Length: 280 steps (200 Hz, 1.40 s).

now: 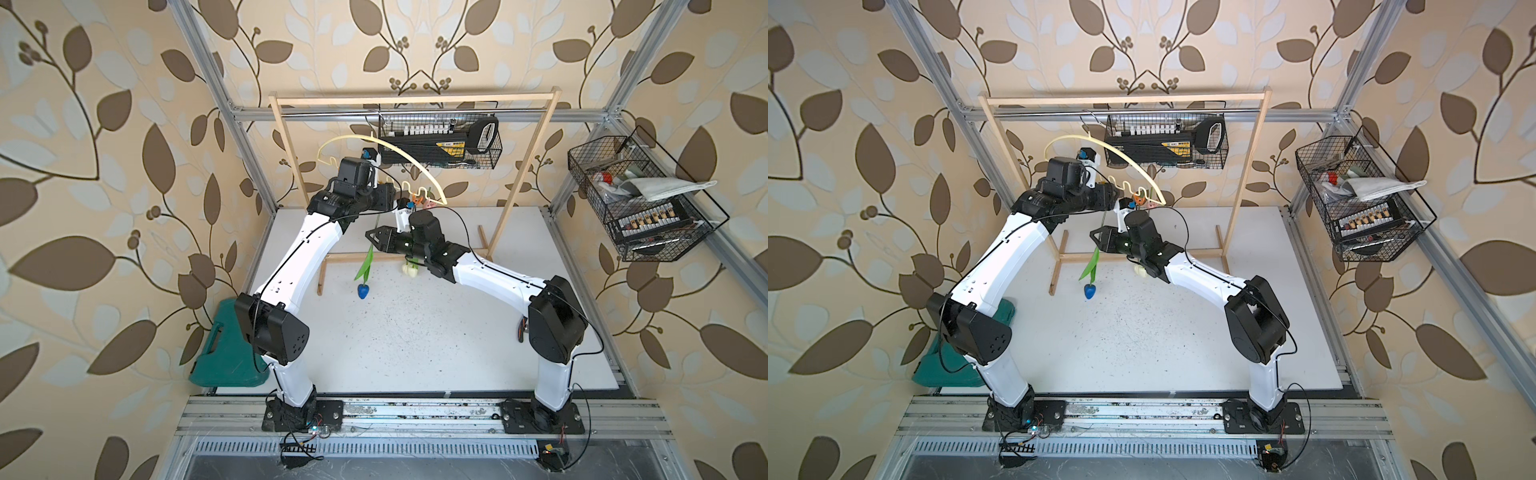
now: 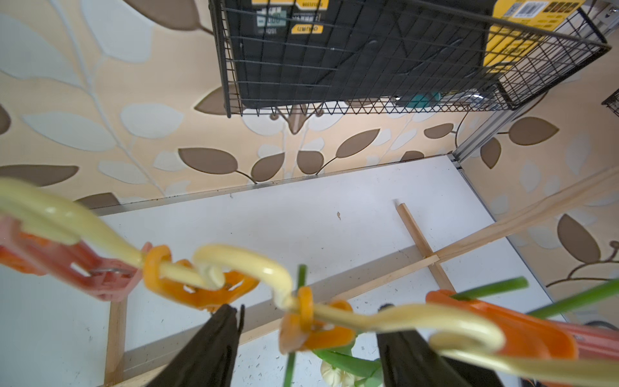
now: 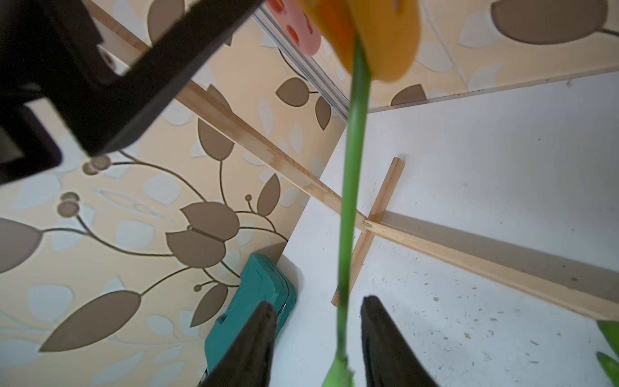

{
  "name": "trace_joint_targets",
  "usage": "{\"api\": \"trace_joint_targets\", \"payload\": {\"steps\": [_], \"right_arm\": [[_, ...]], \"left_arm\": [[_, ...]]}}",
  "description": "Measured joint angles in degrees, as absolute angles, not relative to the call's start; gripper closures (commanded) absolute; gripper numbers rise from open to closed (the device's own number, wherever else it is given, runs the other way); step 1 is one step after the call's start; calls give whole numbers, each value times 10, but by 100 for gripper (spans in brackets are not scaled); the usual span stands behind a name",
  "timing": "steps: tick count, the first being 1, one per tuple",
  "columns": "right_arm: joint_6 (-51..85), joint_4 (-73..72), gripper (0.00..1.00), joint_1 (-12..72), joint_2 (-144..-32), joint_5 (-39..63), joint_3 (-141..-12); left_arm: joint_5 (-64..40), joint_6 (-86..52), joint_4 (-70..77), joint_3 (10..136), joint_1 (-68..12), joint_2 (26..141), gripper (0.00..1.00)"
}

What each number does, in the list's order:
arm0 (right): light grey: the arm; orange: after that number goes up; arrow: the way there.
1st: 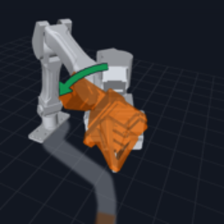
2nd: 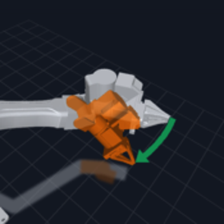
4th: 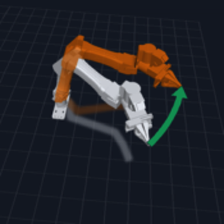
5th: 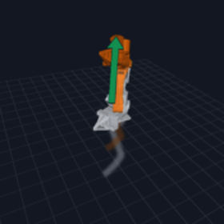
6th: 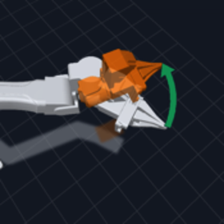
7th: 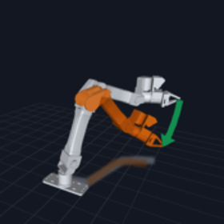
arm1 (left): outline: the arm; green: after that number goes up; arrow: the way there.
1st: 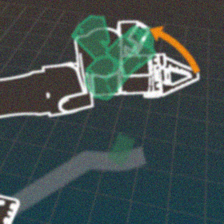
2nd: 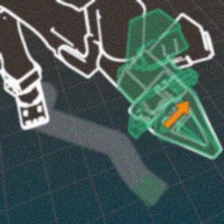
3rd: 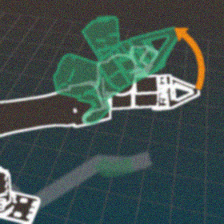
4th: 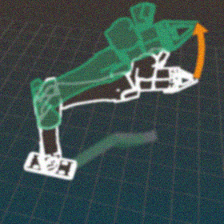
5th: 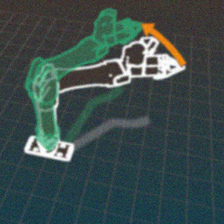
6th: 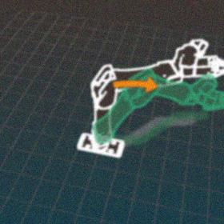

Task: Dry the flowers on a clothes hanger
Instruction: Clamp the flower onto the hanger.

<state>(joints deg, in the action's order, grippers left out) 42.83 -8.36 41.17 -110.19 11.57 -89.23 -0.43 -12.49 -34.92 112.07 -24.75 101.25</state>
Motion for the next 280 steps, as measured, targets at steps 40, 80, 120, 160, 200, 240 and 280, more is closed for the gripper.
{"api": "trace_joint_targets", "payload": {"steps": [40, 80, 120, 160, 200, 240, 280], "right_arm": [[424, -83, 33, 412, -1094, 123, -884], [425, -90, 29, 413, -1056, 130, -847], [423, -92, 18, 417, -1029, 152, -824], [419, -90, 1, 427, -991, 184, -801], [417, -90, 1, 437, -952, 233, -775], [411, -90, 1, 439, -916, 272, -735], [368, -28, 1, 439, -862, 291, -697]], "left_arm": [[-4, -126, -348, 1121, -248, 1013, 25], [-4, -136, -340, 1113, -248, 1009, 4], [-6, -148, -334, 1103, -248, 996, 1], [-6, -157, -329, 1084, -247, 968, 1], [-7, -171, -331, 1065, -248, 934, 1], [-16, -185, -338, 1049, -248, 910, 1], [-16, -197, -348, 1005, -248, 871, 1]]}}
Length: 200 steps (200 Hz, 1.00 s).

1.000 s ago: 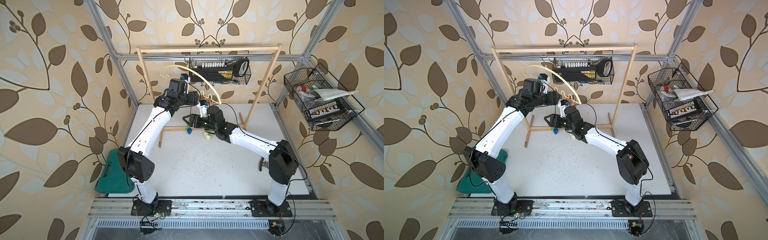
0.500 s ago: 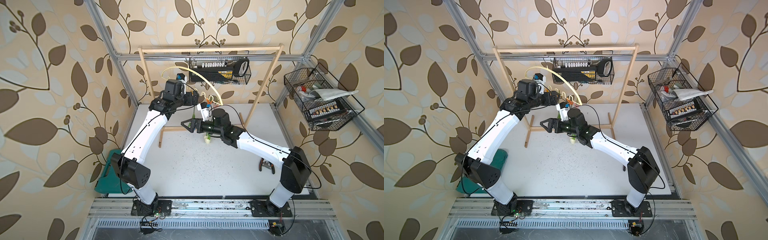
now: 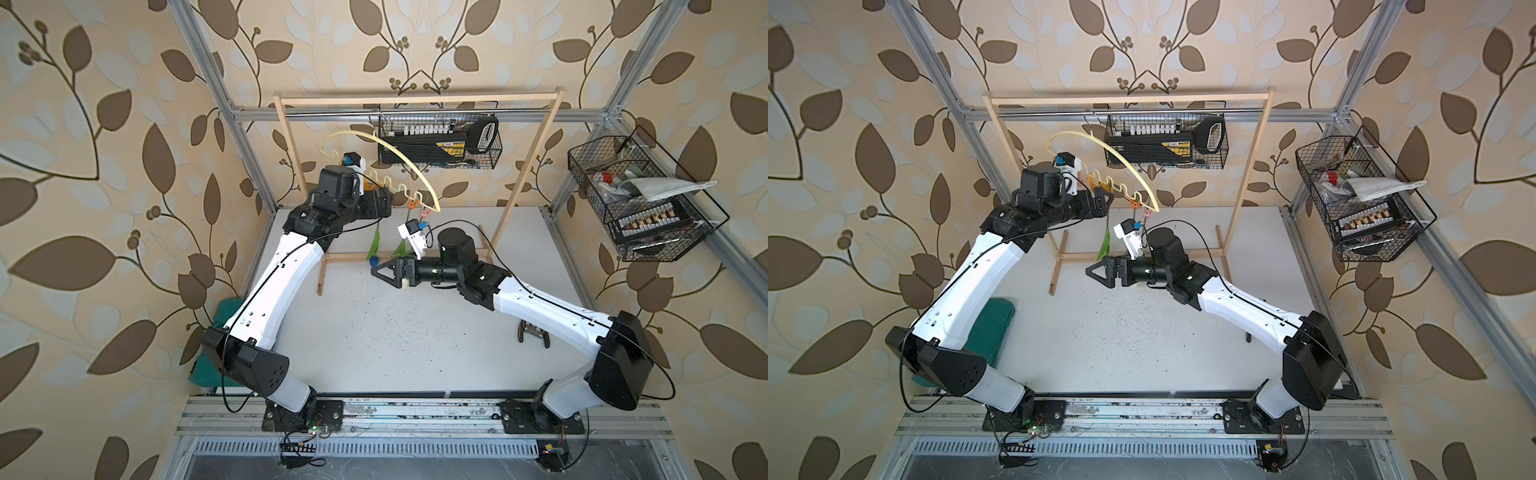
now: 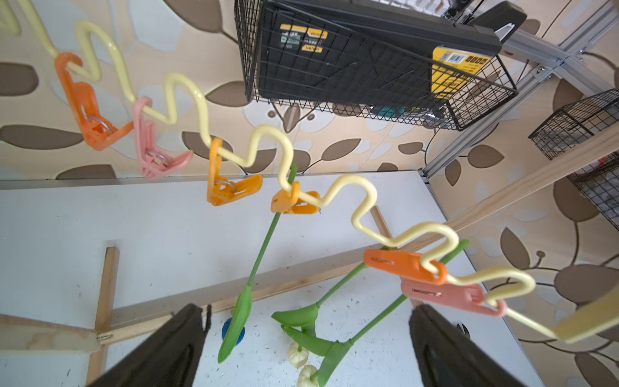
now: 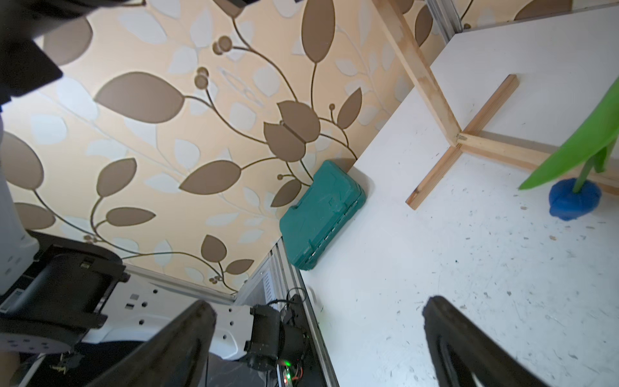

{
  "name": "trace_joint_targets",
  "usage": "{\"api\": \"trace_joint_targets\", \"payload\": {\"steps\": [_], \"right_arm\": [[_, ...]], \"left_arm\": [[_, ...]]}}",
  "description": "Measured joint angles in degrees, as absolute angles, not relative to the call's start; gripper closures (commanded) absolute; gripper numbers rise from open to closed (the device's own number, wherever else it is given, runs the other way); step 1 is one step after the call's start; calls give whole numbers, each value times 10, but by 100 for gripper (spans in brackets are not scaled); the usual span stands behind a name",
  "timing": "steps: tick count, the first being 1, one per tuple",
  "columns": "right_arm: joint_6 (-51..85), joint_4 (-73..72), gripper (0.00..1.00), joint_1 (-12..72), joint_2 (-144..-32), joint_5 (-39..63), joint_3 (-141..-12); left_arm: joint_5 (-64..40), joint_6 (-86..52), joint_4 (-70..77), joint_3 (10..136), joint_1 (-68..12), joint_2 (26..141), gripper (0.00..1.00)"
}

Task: Dry the flowers on a clothes hanger
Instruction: Clamp the flower onto the hanger, then adjust the hanger on the clothesline.

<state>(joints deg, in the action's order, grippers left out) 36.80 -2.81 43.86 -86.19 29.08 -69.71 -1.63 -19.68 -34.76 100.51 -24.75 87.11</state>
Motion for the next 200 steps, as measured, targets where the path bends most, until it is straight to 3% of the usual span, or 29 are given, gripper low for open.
{"api": "trace_joint_targets", "payload": {"steps": [47, 86, 98, 119, 141, 174, 200], "right_arm": [[325, 40, 1, 404, -767, 268, -650], [336, 43, 2, 349, -762, 242, -603], [340, 46, 6, 350, -762, 223, -595], [340, 49, 24, 351, -762, 171, -583], [346, 49, 36, 349, -765, 113, -577], [349, 25, 36, 345, -816, 50, -591], [353, 18, 29, 342, -874, 43, -623]], "left_arm": [[-12, -208, -351, 946, -248, 802, 1], [16, -235, -356, 901, -248, 753, 1], [30, -244, -357, 881, -248, 738, 1], [54, -260, -362, 846, -248, 713, 1], [74, -276, -363, 819, -248, 695, 1], [79, -299, -362, 789, -248, 687, 1], [79, -306, -363, 779, -248, 687, 1]]}}
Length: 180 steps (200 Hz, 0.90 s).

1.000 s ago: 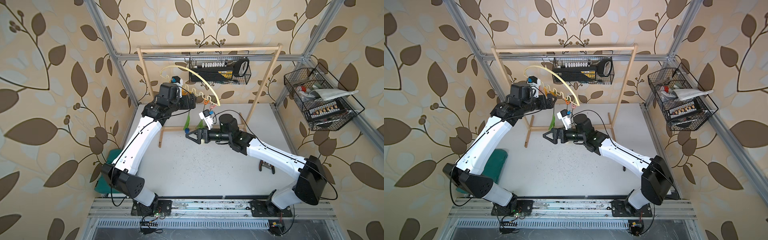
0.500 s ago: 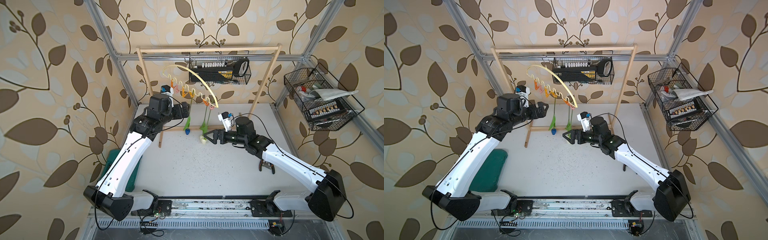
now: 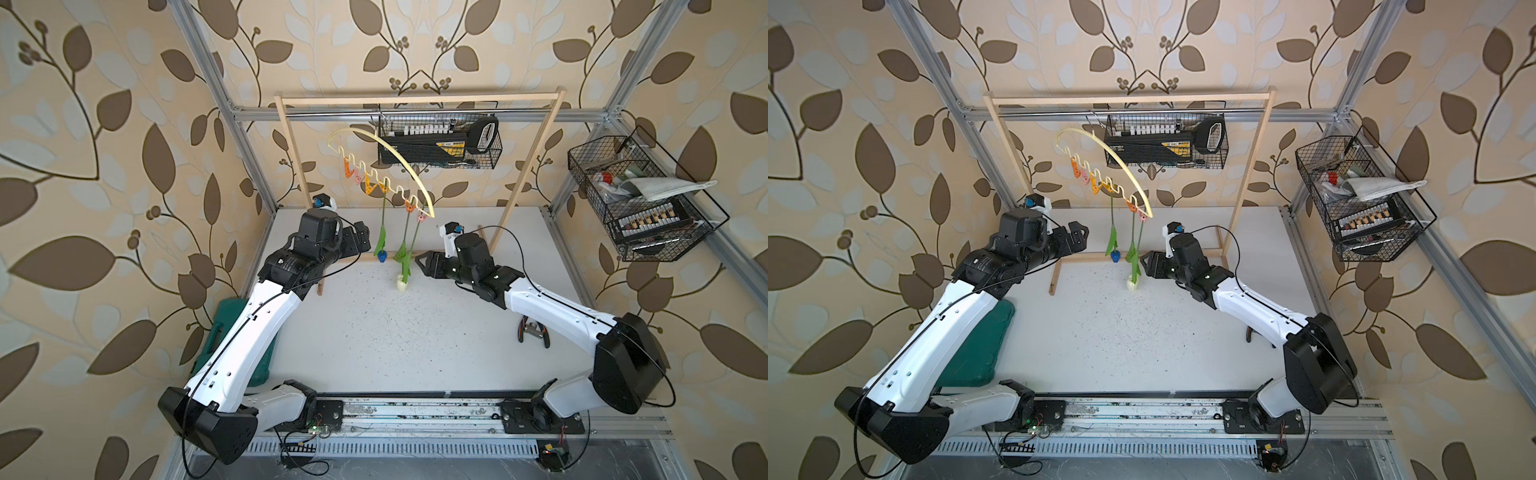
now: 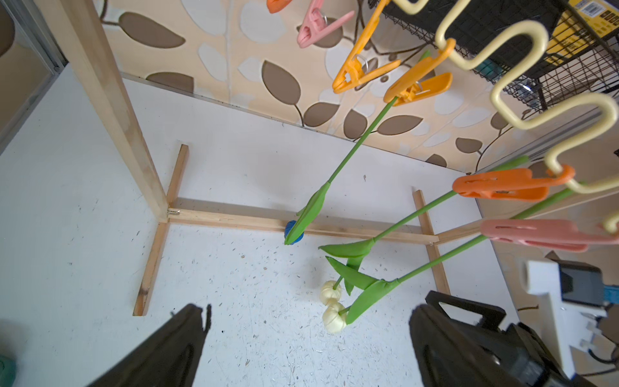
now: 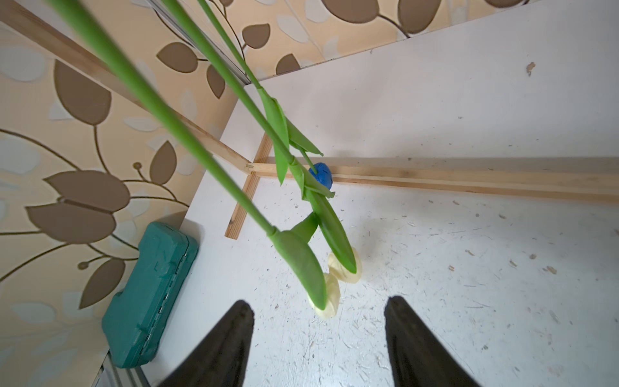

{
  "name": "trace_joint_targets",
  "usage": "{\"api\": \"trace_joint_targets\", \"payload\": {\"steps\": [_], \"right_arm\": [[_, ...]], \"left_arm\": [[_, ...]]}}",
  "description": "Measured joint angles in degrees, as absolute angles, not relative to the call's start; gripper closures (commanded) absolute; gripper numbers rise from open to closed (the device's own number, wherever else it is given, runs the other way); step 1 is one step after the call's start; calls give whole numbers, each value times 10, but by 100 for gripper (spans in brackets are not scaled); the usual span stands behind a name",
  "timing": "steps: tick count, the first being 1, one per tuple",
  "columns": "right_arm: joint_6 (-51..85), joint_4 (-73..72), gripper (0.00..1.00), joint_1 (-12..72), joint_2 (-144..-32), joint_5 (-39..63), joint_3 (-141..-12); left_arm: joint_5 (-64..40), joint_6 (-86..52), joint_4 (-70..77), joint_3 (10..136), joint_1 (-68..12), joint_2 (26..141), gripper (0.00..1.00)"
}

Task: Dry the flowers on a clothes hanger
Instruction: Adjust the hanger on the clothesline.

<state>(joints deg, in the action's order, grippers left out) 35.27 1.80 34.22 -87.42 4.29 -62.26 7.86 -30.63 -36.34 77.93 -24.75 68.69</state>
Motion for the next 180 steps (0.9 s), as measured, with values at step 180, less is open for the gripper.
{"api": "trace_joint_targets", "payload": {"steps": [180], "right_arm": [[326, 129, 33, 261, -969, 6, -822]], "left_arm": [[78, -317, -359, 754, -248, 668, 1]]}}
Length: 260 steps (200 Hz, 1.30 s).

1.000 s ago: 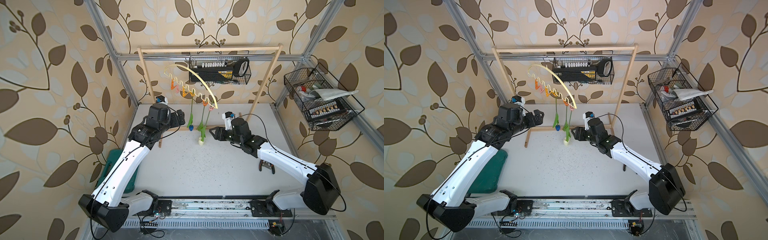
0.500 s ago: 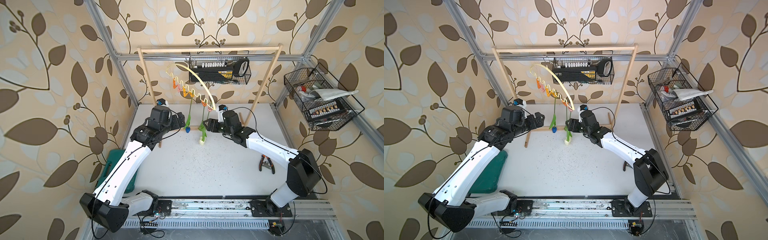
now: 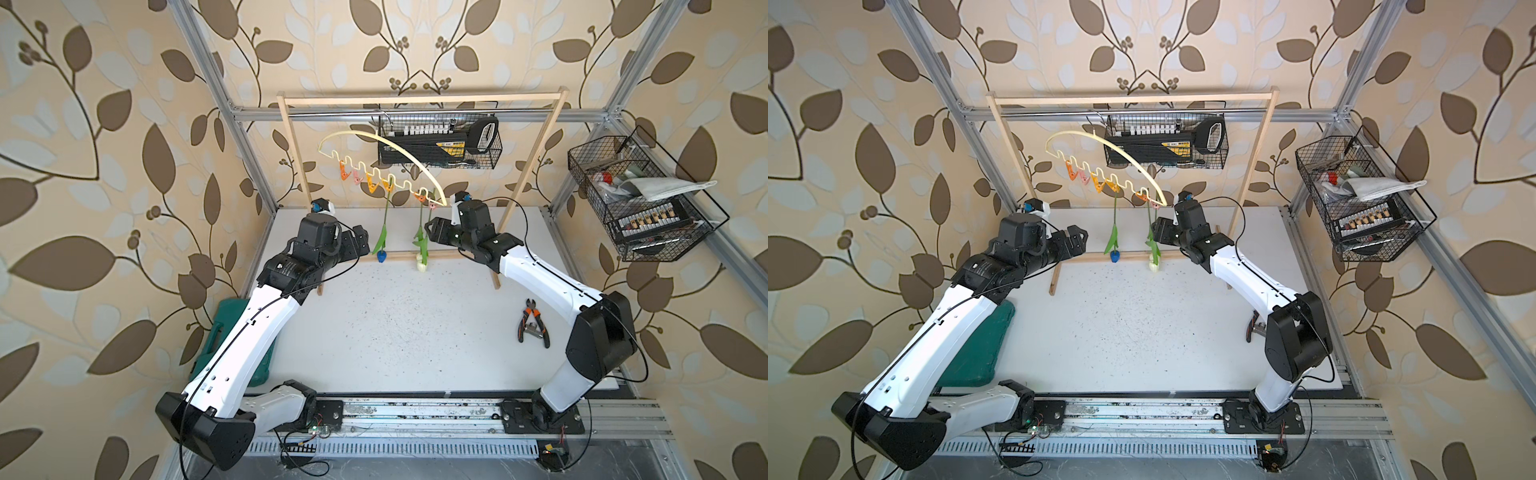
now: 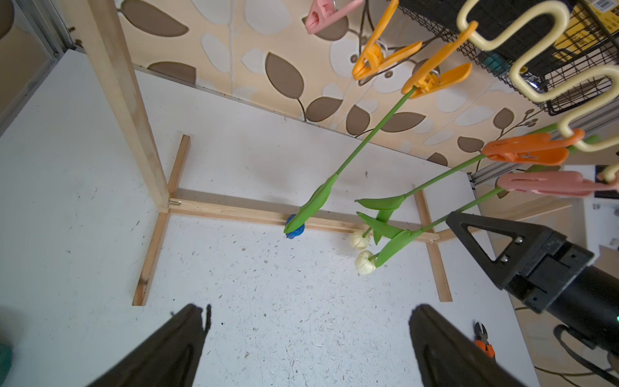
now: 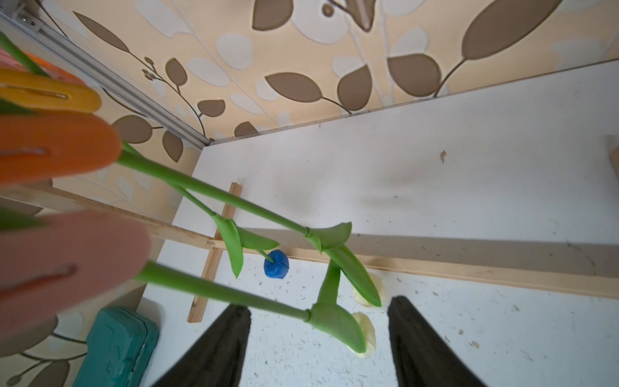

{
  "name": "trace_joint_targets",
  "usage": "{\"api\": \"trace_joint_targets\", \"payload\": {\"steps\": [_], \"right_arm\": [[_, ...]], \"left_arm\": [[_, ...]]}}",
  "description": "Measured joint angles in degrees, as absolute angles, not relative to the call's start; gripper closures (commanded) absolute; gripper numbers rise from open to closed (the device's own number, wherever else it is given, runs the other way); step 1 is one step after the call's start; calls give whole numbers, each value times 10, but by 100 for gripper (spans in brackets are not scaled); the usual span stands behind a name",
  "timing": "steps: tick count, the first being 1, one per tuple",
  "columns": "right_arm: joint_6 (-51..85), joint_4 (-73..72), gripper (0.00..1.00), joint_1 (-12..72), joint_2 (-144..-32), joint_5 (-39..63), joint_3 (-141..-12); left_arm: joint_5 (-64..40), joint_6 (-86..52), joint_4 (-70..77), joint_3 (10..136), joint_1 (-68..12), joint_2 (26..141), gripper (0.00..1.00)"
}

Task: Dry the flowers on a clothes hanger
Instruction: Adjust the hanger on the clothesline.

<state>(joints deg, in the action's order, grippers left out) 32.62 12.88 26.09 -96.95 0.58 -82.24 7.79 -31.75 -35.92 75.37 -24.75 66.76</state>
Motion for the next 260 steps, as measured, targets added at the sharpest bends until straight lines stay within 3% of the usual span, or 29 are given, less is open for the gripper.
{"api": "trace_joint_targets", "payload": {"steps": [42, 121, 260], "right_arm": [[317, 169, 40, 225, -985, 10, -870], [297, 207, 42, 217, -985, 4, -884], [308, 192, 38, 207, -946, 28, -840]], "left_arm": [[78, -319, -359, 742, -248, 661, 1], [75, -319, -361, 739, -248, 651, 1], [73, -319, -361, 739, -248, 650, 1]]}}
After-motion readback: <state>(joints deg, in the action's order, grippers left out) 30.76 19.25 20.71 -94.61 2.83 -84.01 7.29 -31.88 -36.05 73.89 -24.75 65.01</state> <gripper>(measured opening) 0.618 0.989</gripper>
